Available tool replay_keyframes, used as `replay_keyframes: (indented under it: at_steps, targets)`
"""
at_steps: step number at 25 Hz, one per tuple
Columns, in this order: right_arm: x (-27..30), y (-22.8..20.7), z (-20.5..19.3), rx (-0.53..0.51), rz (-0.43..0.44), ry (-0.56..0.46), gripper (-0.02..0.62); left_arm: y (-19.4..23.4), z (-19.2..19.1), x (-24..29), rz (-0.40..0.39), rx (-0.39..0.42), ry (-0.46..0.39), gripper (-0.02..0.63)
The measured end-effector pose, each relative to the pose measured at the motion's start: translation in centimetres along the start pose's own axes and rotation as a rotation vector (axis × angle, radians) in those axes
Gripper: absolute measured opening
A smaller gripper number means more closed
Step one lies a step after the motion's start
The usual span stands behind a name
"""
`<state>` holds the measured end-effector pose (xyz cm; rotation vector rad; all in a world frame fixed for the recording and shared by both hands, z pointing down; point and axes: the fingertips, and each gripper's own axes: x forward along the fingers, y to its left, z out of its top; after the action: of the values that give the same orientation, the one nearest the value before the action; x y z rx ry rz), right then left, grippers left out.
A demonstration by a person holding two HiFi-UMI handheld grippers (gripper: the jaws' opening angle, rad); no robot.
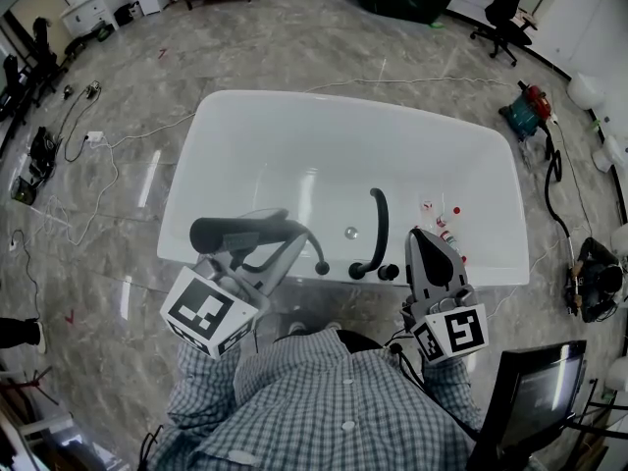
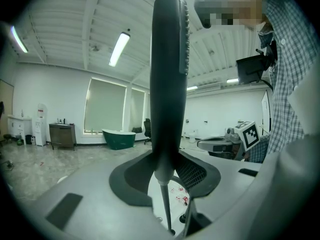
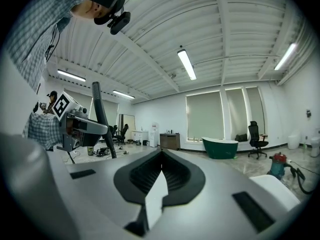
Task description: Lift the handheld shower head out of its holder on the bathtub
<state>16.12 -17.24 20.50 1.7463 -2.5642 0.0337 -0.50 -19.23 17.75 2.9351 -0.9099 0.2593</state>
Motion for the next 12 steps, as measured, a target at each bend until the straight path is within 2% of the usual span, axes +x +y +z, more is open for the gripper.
replay_keyframes:
  at_steps: [12]
  targets:
    - [0.32,0.58,0.35,-0.012,0.017,0.005,0.015,-0.09,0.24,-0.24,-0.014,-0.003,0.004,0.124]
